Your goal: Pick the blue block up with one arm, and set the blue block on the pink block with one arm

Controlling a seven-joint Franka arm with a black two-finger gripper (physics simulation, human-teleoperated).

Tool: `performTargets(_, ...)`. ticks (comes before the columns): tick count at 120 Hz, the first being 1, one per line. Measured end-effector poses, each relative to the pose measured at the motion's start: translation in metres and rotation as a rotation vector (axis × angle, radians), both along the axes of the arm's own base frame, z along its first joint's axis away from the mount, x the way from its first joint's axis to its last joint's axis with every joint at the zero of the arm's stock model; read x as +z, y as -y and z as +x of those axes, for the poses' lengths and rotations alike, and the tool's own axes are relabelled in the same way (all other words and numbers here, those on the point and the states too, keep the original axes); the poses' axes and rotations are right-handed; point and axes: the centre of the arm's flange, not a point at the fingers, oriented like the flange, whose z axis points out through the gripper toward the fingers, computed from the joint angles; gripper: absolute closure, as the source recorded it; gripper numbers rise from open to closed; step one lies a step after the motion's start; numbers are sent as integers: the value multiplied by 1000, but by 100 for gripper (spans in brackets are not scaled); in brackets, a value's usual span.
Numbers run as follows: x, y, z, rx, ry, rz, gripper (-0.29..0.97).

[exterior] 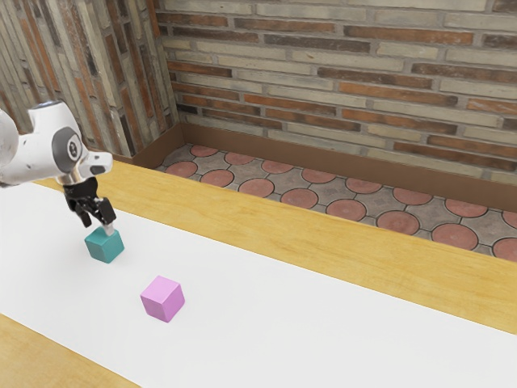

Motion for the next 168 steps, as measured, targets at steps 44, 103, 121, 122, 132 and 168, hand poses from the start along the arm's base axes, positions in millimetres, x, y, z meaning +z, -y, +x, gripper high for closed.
performTargets(44, -17, 0, 5, -13, -15, 35, 0)
performTargets(103, -35, 3, -4, 31, -23, 44, 0)
performTargets(121, -41, 3, -6, 52, -29, 47, 0)
performTargets(122, -41, 3, -6, 53, -29, 47, 0)
performTargets(132, -45, 3, -7, 63, -34, 49, 0)
performTargets(168, -46, 6, -3, 68, -30, 70, 2)
